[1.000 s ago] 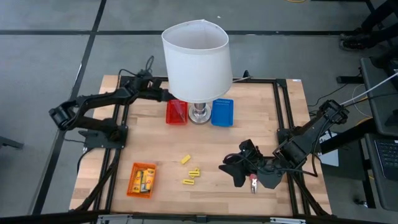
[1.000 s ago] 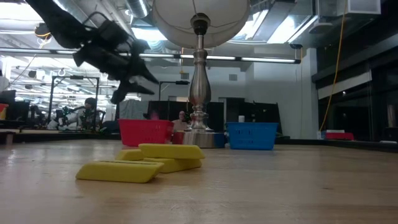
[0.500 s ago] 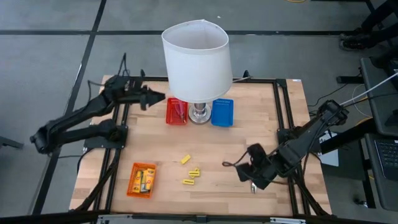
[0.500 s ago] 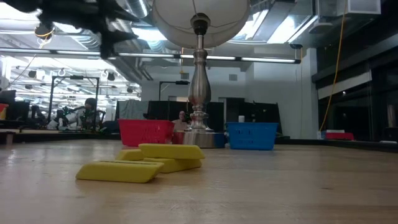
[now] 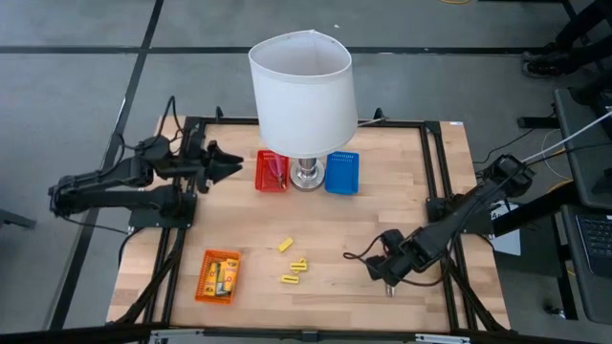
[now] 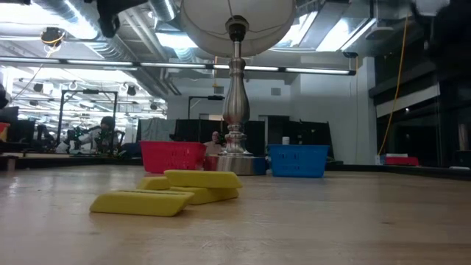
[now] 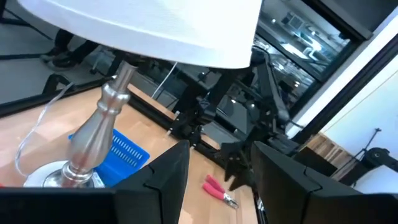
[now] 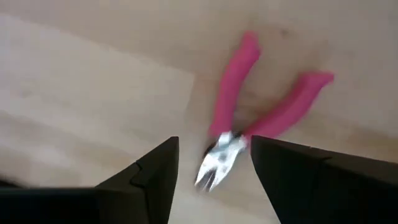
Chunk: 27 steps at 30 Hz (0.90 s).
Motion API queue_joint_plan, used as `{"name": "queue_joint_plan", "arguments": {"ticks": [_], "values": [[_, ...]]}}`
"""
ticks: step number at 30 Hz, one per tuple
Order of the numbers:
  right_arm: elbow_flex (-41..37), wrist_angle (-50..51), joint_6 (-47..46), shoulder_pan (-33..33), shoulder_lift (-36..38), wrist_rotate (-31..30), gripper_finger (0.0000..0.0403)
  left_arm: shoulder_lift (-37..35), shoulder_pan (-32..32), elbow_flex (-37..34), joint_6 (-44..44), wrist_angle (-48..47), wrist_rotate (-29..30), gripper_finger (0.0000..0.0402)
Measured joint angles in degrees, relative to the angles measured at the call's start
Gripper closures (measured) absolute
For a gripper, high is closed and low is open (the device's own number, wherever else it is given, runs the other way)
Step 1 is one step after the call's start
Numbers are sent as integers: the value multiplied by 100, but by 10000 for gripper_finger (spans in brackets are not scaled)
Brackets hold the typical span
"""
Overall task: Pick & Place School Supplies
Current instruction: Put the pink hole puncher into the red basket
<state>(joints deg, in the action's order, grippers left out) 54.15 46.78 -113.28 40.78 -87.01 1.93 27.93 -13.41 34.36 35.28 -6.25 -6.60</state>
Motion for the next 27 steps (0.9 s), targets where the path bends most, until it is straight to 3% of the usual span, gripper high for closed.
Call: {"name": "queue_joint_plan", "arguments": {"ticks": [6,16,20,24,27], "values": [[-748,-1161,-4,-59,-13,-92,199,260,484,218,-144,-2,461,231],[-1090,-1451,81,-84,-354,-43,206,394,806,340,-96,20,807,231],[-1072,-1428,125,-82,-382,-54,256,395,897,340,-7,20,866,231],[-846,-1620,507,-81,-448,-299,355,395,971,340,60,6,933,231],[-623,-1624,831,-75,-434,-561,363,384,1026,341,245,-285,952,231]]}}
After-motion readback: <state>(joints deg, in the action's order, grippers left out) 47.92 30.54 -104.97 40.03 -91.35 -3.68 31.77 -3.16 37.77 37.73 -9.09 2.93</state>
